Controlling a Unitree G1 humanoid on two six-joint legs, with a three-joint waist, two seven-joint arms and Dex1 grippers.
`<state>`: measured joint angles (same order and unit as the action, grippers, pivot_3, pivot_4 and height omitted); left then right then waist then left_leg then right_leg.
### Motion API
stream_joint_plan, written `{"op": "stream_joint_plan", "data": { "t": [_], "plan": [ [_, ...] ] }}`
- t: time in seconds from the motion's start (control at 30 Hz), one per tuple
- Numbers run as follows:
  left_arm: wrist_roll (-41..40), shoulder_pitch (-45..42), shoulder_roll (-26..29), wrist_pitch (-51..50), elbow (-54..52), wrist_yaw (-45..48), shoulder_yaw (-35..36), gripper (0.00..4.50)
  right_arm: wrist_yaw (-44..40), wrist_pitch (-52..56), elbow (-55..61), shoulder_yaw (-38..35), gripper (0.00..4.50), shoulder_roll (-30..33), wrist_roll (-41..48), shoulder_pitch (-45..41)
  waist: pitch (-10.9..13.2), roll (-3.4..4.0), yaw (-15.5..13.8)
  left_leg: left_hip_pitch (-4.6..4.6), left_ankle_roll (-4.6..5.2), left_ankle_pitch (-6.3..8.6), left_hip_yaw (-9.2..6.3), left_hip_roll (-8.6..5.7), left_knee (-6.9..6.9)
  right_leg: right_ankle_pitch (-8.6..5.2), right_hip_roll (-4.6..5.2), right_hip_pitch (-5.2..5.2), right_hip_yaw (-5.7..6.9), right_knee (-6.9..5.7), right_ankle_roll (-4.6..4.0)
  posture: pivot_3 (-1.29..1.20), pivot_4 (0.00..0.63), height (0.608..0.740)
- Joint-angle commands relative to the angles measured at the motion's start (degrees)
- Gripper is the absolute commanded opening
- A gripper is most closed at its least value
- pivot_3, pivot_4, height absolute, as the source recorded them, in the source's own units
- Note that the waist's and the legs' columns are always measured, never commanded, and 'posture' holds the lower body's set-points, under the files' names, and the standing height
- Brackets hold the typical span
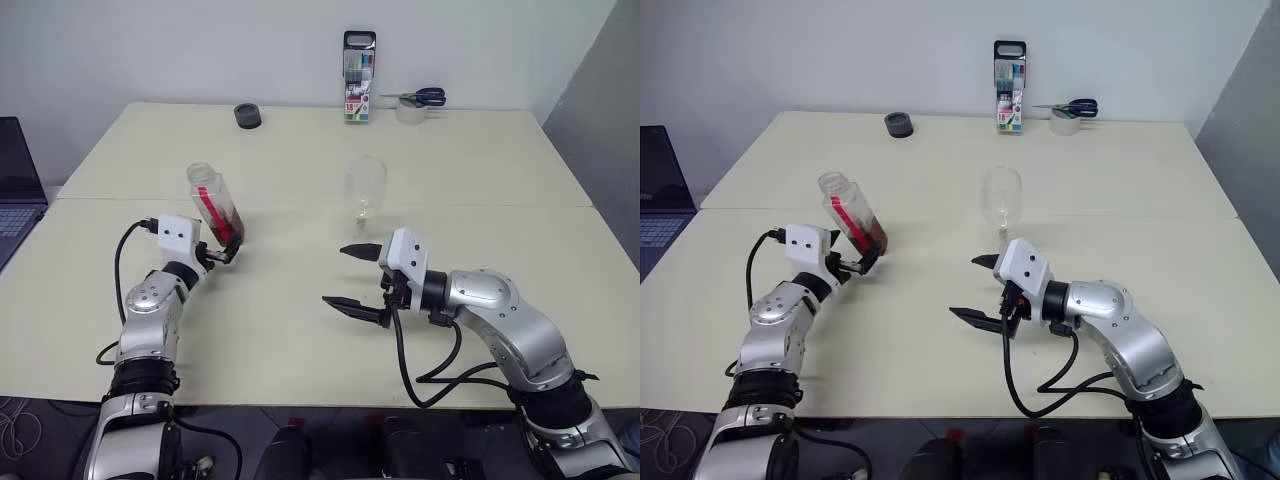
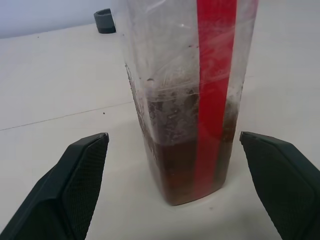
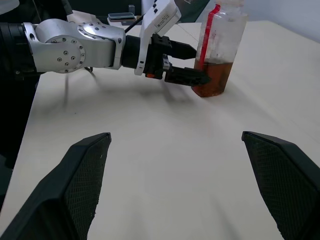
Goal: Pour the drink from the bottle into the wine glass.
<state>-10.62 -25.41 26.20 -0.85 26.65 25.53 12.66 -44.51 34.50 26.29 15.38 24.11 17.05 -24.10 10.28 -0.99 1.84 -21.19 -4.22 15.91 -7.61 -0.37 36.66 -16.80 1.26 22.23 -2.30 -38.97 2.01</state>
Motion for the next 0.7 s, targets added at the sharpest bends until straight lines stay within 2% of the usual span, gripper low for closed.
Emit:
{"op": "stream_joint_plan", "data": {
  "t": [0.03,0.33,0.7],
  "plan": [
    [-0.2,-0.7,-0.8,0.3,-3.4,-0.6,-0.5,4.5,0.2,-0.4,3.0,-0.2,4.47,0.1,0.8,-1.2,0.0,0.0,0.0,-0.01,0.0,0.0,-0.01,0.0,0.01,0.0,0.0,0.0,0.0,0.0,0.0,0.0,0.15,0.74],
    [-0.1,-2.2,-1.9,1.3,-3.5,-4.0,0.0,4.5,0.0,-1.0,2.3,-0.8,4.47,-0.8,1.7,-1.8,0.0,-0.01,0.0,-0.03,0.0,0.0,-0.01,0.0,0.02,0.0,0.0,0.0,0.0,0.0,0.0,0.0,0.15,0.74],
    [-0.4,-4.4,-1.8,1.4,-2.5,-5.4,0.1,4.5,2.0,-0.4,1.1,-4.0,4.47,-5.4,6.8,-3.2,0.0,-0.01,0.0,-0.04,-0.01,-0.01,-0.03,0.0,0.03,0.0,0.0,0.01,0.02,-0.01,0.0,0.0,0.15,0.74]
  ]
}}
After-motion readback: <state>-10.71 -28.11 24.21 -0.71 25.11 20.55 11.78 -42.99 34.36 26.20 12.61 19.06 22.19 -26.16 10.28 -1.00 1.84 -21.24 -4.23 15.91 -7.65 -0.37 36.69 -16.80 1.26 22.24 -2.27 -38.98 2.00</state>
